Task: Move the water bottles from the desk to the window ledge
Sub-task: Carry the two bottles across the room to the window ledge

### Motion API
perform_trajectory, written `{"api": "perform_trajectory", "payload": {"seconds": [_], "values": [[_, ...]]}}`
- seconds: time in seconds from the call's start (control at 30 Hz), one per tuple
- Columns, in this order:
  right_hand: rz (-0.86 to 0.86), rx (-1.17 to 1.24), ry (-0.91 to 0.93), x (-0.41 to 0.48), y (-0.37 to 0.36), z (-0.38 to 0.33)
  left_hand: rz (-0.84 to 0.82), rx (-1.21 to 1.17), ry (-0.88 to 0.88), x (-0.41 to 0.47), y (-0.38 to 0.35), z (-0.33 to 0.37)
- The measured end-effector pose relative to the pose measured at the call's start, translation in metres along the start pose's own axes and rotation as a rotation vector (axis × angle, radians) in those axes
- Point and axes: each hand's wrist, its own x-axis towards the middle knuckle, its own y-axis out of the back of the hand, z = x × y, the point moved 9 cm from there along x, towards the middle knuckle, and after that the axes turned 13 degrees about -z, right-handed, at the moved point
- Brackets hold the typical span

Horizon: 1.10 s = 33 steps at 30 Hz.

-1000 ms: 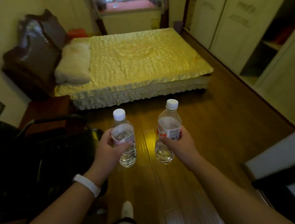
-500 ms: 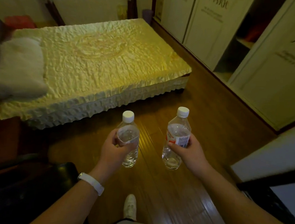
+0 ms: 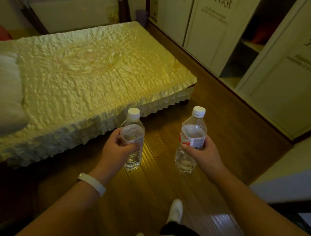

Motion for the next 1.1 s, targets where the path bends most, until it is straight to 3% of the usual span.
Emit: {"api": "perform_trajectory", "payload": {"seconds": [0.63, 1.1], "values": [[0.098, 0.060, 0.041, 0.243, 0.219, -0.062, -0.079, -0.015, 0.013, 0.314, -0.130, 0.085], [0.256, 0.019, -0.095, 0.437, 0.310, -0.079, -0.210, -0.055, 0.005, 0.570, -0.154, 0.101]]}}
